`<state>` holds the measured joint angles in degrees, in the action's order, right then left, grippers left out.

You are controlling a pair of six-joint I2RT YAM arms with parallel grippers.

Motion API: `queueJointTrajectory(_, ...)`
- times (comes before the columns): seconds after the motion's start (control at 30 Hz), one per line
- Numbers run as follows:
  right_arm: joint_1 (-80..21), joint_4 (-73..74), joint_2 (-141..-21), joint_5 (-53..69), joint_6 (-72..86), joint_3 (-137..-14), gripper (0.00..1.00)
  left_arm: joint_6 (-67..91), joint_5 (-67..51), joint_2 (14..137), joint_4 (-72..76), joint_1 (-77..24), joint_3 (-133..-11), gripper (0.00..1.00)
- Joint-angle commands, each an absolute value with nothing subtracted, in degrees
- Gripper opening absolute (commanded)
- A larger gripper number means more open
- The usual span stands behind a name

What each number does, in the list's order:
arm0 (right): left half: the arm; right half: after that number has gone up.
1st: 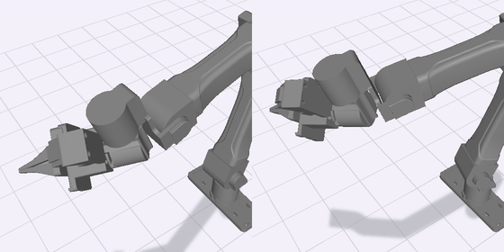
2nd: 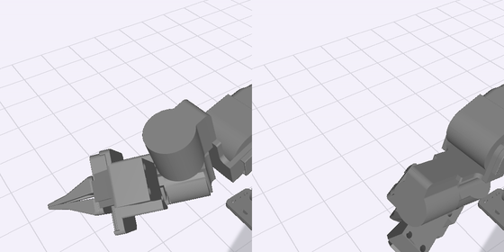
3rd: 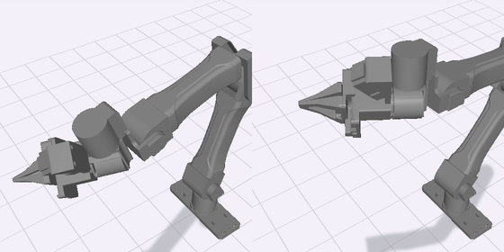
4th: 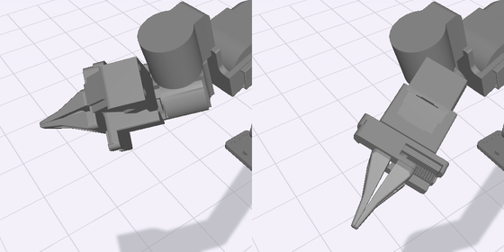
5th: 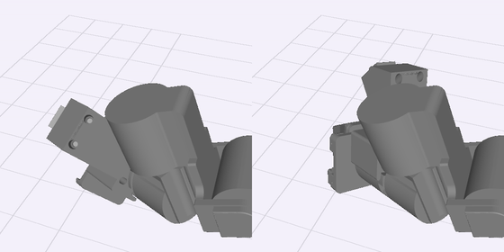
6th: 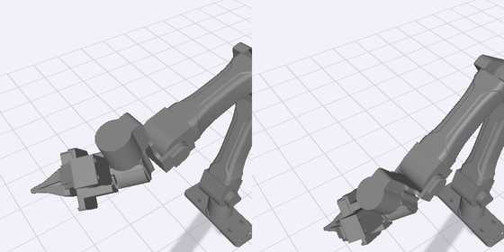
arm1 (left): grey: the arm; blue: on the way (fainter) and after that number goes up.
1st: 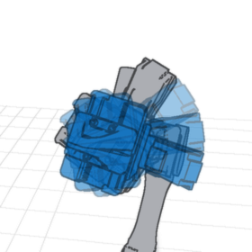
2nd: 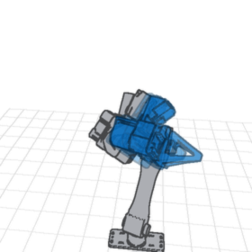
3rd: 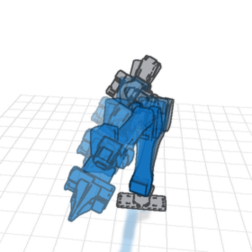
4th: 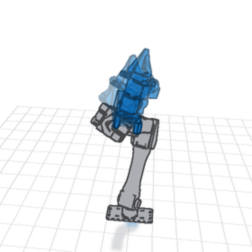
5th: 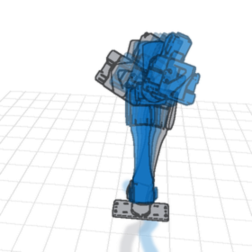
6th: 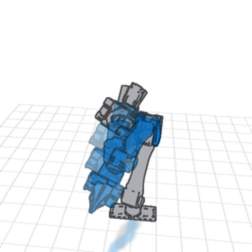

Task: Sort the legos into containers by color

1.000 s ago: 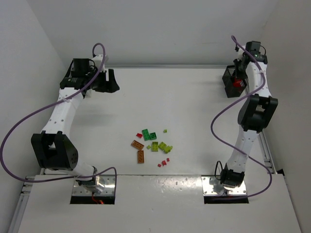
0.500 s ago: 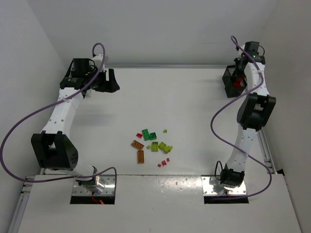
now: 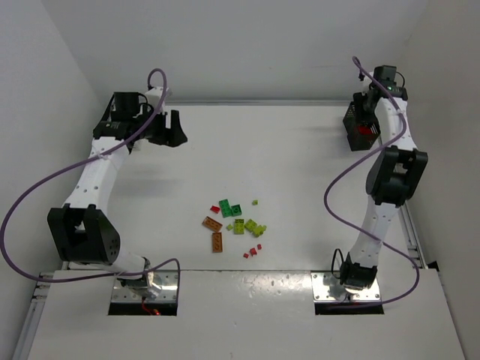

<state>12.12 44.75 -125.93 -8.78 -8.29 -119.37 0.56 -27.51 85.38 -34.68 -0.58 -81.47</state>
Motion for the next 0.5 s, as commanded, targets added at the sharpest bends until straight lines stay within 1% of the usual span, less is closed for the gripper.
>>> queueJointTrajectory(0.0, 10.72, 47.55, -113.29, 2.17, -7.21, -114.98, 0.5, -6.66, -32.78, 81.74, -36.73, -3.34, -80.07, 0.78)
queueJointTrajectory(0.03, 10.2, 49.46, -108.51, 4.81, -8.16, -113.13, 0.5, -9.9, -33.57, 81.74, -37.7, -4.99, -79.2, 0.78)
queueJointTrajectory(0.07, 10.2, 50.61, -106.11, 7.71, -8.96, -108.76, 0.5, -11.67, -34.18, 81.74, -40.05, -5.97, -78.67, 0.78)
queueJointTrajectory(0.1, 10.2, 51.84, -103.73, 13.22, -10.71, -106.46, 0.5, -12.99, -34.19, 81.13, -41.12, -7.02, -77.88, 0.77)
queueJointTrajectory(0.13, 10.2, 54.29, -101.62, 15.45, -10.72, -101.91, 0.5, -14.66, -34.19, 80.6, -41.74, -9.38, -75.78, 0.77)
queueJointTrajectory(0.17, 10.2, 55.62, -98.03, 18.86, -11.42, -99.69, 0.48, -15.29, -33.15, 80.6, -42.44, -10.71, -74.54, 0.75)
queueJointTrajectory(0.23, 10.2, 57.91, -94.76, 21.7, -11.43, -92.6, 0.47, -15.82, -31.04, 79.11, -42.45, -14.74, -71.91, 0.75)
queueJointTrajectory(0.3, 10.2, 57.92, -88.97, 24.34, -11.43, -87.39, 0.45, -16.35, -28.4, 78.22, -41.84, -16.95, -68.3, 0.74)
queueJointTrajectory(0.33, 10.2, 55.83, -86.86, 24.35, -11.43, -82.14, 0.45, -16.35, -27.78, 77.44, -41.84, -18.44, -66.55, 0.74)
queueJointTrajectory(0.4, 10.2, 54.93, -81.51, 25.83, -10.63, -78.15, 0.45, -16.35, -26.73, 76.91, -41.31, -19.59, -65.92, 0.74)
queueJointTrajectory(0.47, 10.2, 54.4, -79.38, 26.89, -10.63, -74.54, 0.45, -16.35, -25.49, 76.9, -41.31, -21.09, -65.3, 0.74)
